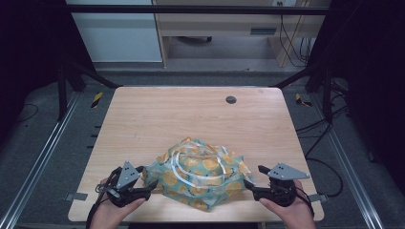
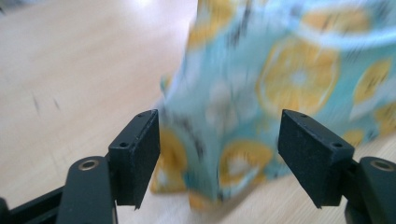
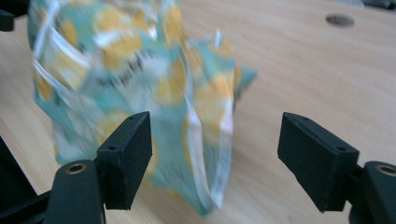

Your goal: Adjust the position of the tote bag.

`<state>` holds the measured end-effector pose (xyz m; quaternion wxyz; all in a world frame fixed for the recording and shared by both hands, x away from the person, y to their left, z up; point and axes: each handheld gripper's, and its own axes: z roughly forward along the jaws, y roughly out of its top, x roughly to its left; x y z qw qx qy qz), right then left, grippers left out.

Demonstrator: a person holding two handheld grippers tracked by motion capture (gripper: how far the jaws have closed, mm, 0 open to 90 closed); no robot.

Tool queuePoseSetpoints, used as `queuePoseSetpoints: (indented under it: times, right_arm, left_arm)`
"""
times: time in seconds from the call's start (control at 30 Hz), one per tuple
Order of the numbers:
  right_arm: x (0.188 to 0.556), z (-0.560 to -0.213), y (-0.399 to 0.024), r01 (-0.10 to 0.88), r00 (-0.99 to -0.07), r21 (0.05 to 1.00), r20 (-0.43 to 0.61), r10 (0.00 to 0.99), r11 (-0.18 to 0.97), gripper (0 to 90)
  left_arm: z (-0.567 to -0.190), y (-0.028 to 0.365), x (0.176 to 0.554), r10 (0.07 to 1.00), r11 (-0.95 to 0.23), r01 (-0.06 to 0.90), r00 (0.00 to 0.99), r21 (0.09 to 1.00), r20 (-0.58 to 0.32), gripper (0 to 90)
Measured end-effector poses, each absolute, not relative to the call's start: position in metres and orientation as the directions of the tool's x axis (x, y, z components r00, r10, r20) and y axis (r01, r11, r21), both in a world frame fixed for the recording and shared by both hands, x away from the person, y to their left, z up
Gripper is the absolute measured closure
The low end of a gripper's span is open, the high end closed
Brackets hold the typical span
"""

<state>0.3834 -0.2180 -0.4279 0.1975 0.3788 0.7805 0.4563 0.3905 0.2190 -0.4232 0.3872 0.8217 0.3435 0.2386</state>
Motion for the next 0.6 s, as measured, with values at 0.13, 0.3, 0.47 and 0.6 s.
queuePoseSetpoints:
  times: [0.13, 0.3, 0.47, 0.6]
  right_arm:
    - [0.393, -0.413, -0.207, 0.396, -0.652, 0.868, 0.037, 0.758, 0.298, 26.9]
    - [0.426, -0.387, -0.16, 0.363, -0.708, 0.86, 0.005, 0.707, 0.357, 37.7]
    - [0.462, -0.384, -0.121, 0.394, -0.736, 0.808, -0.007, 0.677, 0.437, 45.2]
    - [0.479, -0.393, -0.107, 0.419, -0.764, 0.757, -0.003, 0.645, 0.5, 70.3]
  left_arm:
    - [-0.408, 0.208, 0.402, 0.745, -0.475, 0.363, 0.65, 0.802, 0.147, 29.5]
    - [-0.394, 0.183, 0.443, 0.741, -0.504, 0.376, 0.651, 0.777, 0.166, 29.6]
    - [-0.403, 0.172, 0.473, 0.738, -0.507, 0.447, 0.667, 0.738, 0.103, 31.7]
    - [-0.411, 0.164, 0.481, 0.715, -0.541, 0.464, 0.692, 0.701, 0.094, 43.2]
